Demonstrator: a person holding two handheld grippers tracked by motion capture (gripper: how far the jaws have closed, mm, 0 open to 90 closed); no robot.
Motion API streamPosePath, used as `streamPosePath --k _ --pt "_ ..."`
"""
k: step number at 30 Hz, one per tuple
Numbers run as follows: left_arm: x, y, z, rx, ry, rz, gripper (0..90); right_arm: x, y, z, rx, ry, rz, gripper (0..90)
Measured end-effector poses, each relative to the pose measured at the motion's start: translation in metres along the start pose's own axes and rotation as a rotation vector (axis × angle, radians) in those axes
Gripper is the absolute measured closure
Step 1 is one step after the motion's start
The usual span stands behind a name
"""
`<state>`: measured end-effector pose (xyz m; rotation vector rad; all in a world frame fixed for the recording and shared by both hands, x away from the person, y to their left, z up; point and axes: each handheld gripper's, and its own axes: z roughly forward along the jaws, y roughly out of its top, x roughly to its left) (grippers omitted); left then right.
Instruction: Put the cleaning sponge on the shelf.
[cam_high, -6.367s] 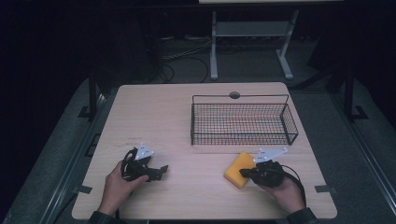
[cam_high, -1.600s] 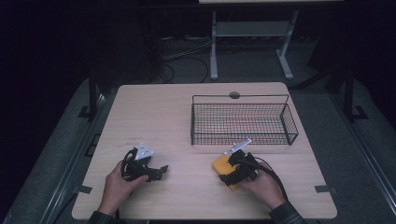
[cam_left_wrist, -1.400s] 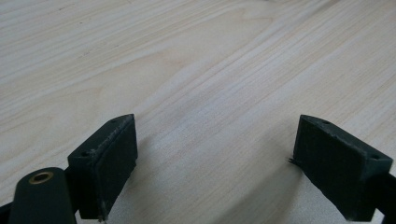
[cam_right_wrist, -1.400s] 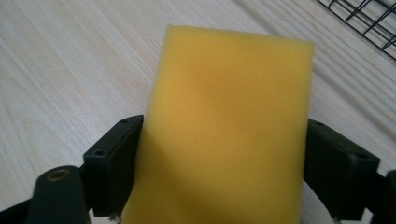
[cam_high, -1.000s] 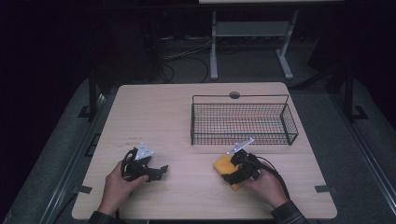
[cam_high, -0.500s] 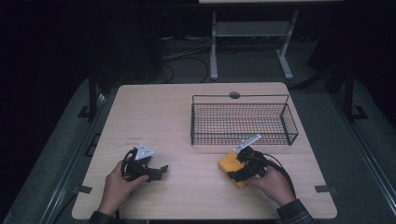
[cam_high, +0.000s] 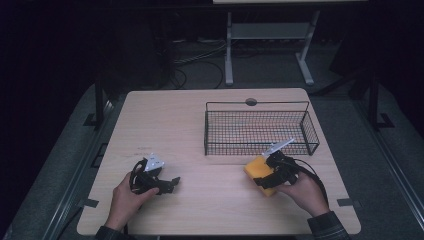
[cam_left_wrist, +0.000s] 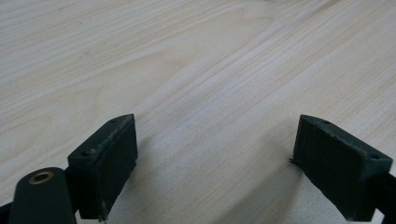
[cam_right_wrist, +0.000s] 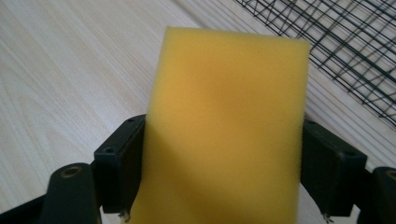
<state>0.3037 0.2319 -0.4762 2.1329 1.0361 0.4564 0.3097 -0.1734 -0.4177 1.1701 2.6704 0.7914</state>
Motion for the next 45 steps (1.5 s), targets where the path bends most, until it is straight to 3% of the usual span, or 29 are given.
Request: streamPosePath --k 19,37,45 --pt "0.0 0.0 0.0 0.0 0.0 -0.001 12.8 -0.018 -0.006 -0.028 0.001 -0.016 0.033 23.4" --pt "0.0 0.0 0.0 0.003 -0.001 -0.001 12.8 -0.033 0.001 -0.059 -0.021 -0.047 0.056 23.5" --pt "0.0 0.0 0.0 0.004 -0.001 0.001 12.8 -0.046 0.007 -0.074 -0.033 -0.065 0.074 23.5"
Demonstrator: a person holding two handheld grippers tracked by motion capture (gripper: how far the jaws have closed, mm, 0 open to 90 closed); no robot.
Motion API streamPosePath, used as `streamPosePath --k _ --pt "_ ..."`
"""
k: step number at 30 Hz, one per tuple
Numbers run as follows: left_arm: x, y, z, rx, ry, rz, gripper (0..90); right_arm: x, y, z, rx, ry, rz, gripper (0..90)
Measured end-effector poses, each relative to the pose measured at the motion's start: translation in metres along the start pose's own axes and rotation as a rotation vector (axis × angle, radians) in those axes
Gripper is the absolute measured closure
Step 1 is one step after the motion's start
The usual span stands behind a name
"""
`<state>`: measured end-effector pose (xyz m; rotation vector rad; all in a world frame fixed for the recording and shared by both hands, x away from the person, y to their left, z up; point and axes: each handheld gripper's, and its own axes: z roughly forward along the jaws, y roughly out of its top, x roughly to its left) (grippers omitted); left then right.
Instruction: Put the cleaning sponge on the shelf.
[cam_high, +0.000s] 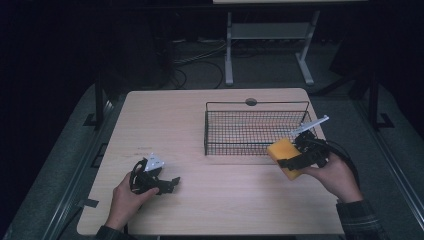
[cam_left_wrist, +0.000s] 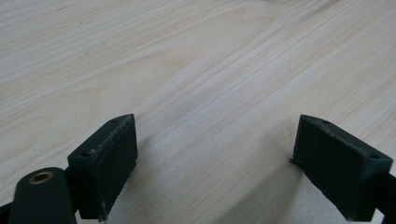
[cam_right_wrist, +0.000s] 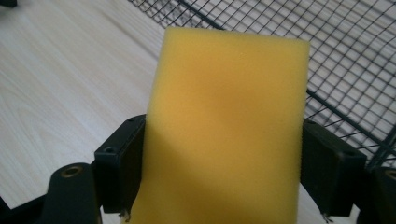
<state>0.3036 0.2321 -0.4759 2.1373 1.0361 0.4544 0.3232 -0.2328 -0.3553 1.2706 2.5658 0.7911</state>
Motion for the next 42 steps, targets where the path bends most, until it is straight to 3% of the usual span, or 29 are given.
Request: streamPosePath --k 15,21,42 --pt "0.0 0.0 0.0 -0.001 0.001 0.001 12.8 -0.044 0.024 -0.004 -0.012 -0.073 0.046 23.4" --pt "0.0 0.0 0.0 0.001 0.0 0.002 12.8 -0.065 0.033 0.004 -0.003 -0.096 0.066 23.4" --pt "0.0 0.0 0.0 0.001 0.0 0.001 12.8 -0.113 0.045 0.028 -0.002 -0.122 0.157 23.2"
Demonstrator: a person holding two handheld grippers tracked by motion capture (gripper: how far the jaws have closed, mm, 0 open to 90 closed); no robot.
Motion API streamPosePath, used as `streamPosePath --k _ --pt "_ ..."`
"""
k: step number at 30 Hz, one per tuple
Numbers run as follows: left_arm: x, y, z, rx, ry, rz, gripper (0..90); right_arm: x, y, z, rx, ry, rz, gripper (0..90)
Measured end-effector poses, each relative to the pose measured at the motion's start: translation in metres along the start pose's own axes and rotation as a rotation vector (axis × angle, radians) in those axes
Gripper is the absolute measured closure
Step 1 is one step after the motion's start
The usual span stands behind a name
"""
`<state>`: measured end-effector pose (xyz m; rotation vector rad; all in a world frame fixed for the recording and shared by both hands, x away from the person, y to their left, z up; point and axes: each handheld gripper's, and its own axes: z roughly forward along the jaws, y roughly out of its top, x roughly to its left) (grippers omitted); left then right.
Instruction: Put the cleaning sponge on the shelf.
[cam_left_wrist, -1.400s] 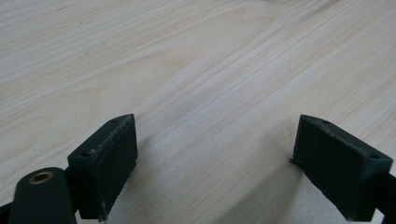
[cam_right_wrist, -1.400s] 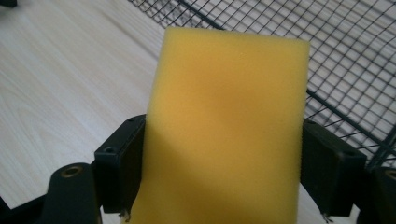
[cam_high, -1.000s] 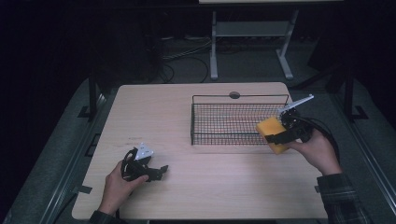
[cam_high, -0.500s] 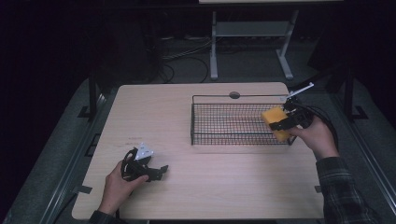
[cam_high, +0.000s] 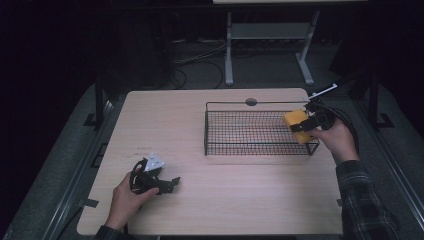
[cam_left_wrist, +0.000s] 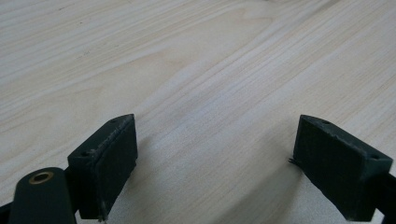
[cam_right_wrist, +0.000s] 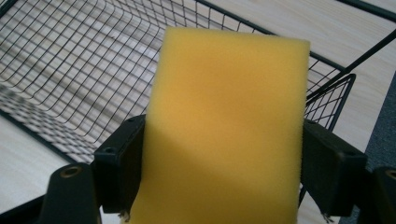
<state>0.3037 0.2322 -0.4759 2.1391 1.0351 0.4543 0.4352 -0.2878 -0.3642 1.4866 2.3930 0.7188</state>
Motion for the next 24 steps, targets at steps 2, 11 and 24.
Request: streamPosePath --k 2,11,24 --pt "0.0 0.0 0.0 0.0 0.0 0.0 12.8 -0.002 0.002 0.002 0.002 0.0 0.005 23.2" --pt "0.0 0.0 0.0 0.0 0.0 0.0 12.8 -0.005 0.007 0.02 0.02 -0.001 0.034 23.0" --pt "0.0 0.0 0.0 0.0 0.0 0.0 12.8 -0.006 -0.001 0.039 0.054 -0.003 0.038 21.9"
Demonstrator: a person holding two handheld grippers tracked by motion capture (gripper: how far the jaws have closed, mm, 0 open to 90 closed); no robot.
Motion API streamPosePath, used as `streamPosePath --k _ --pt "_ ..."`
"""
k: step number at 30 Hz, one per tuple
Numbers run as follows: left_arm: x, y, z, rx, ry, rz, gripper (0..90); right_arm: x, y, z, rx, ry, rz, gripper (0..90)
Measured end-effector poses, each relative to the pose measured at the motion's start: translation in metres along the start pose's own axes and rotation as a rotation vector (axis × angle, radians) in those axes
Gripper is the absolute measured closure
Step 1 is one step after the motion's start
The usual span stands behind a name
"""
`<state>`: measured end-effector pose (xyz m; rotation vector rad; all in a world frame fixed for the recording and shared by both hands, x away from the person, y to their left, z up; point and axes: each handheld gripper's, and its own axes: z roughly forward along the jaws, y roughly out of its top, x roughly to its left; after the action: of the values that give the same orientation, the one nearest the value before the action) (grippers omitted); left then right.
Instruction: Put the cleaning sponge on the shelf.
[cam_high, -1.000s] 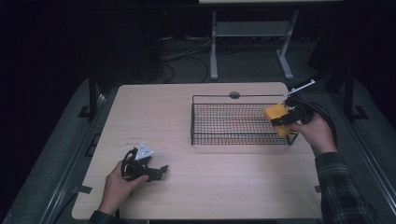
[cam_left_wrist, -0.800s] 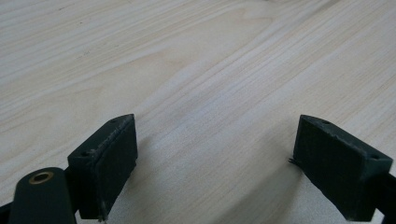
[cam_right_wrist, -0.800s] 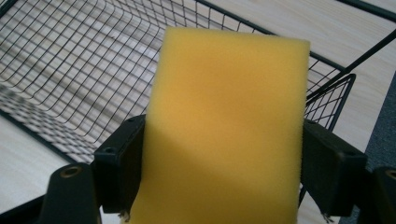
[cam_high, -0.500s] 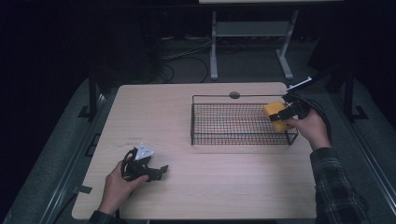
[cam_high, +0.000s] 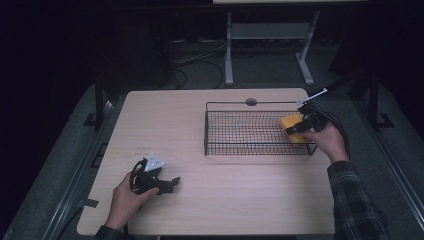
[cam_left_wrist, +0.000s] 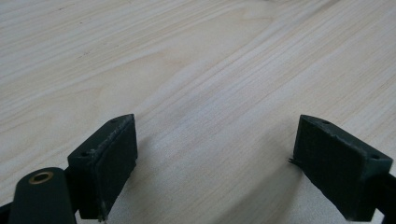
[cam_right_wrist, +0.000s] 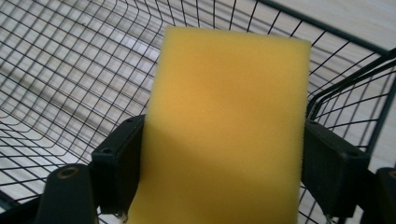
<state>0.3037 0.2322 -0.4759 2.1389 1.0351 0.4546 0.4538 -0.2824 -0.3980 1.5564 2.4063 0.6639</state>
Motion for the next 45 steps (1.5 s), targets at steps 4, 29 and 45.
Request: streamPosePath --k 4,29,45 --pt "0.0 0.0 0.0 0.0 0.0 0.0 12.8 0.0 -0.001 0.003 0.008 -0.001 0.006 21.5" --pt "0.0 0.0 0.0 0.0 0.0 0.0 12.8 0.006 -0.008 -0.017 -0.043 0.008 0.004 15.1" --pt "0.0 0.0 0.0 0.0 0.0 0.0 12.8 0.019 -0.033 -0.048 -0.091 0.025 -0.033 15.1"
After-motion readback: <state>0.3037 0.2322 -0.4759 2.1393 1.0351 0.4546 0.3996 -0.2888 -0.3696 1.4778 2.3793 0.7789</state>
